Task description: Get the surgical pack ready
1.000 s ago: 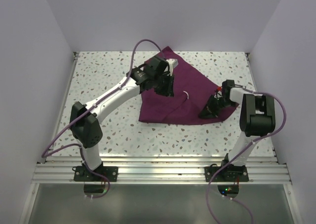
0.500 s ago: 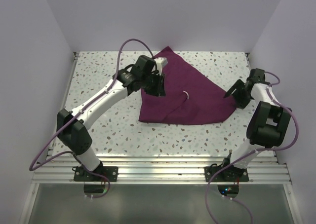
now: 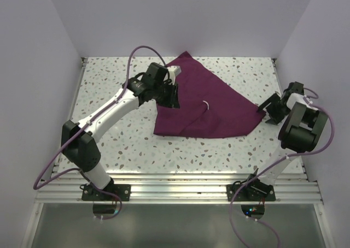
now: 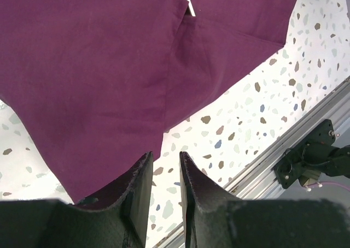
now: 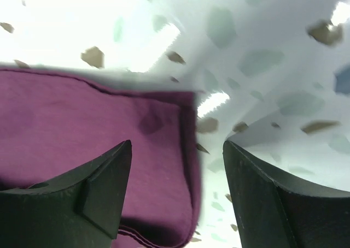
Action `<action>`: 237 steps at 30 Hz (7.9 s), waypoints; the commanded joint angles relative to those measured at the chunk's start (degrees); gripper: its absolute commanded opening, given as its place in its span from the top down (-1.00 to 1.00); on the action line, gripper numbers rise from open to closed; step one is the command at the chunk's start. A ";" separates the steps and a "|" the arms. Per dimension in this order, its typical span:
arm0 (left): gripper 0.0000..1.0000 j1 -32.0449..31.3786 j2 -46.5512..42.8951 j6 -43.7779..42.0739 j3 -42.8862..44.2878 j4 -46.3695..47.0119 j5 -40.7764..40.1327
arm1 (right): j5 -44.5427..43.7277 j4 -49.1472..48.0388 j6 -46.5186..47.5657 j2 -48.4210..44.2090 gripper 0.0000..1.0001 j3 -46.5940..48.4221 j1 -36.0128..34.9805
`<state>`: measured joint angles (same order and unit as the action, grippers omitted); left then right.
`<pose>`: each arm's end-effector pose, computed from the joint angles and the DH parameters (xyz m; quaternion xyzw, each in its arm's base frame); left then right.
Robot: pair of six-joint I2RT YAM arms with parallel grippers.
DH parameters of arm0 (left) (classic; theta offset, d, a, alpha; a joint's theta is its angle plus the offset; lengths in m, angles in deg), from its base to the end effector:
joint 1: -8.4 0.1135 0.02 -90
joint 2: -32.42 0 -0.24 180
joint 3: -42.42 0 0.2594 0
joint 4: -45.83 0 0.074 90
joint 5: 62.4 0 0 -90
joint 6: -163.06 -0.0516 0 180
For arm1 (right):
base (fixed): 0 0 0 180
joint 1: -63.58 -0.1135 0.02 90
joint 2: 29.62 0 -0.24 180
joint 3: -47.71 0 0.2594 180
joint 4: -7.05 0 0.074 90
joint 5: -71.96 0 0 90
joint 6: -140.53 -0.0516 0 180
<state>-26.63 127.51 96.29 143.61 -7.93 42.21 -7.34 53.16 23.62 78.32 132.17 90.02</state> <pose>0.3059 -0.2303 0.2885 0.1408 0.9153 -0.2779 0.2552 0.3403 -0.1585 0.1216 0.4251 0.8830 0.0925 0.1760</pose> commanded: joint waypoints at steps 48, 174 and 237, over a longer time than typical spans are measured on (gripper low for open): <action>0.54 7.16 -1.57 0.42 5.18 -4.97 -1.86 | 4.07 15.43 -3.92 -2.75 1.00 32.86 -39.68; 1.00 20.79 51.06 7.99 26.61 24.14 32.32 | 34.31 -10.49 -8.33 35.83 0.96 36.92 -36.10; 0.55 28.70 62.15 21.96 38.05 41.53 22.31 | 24.55 -27.90 -35.49 51.23 0.87 58.47 -33.03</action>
<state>1.57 188.19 119.00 180.94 35.33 66.10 20.42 22.62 -10.07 127.76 191.25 56.58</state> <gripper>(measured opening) 0.221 0.060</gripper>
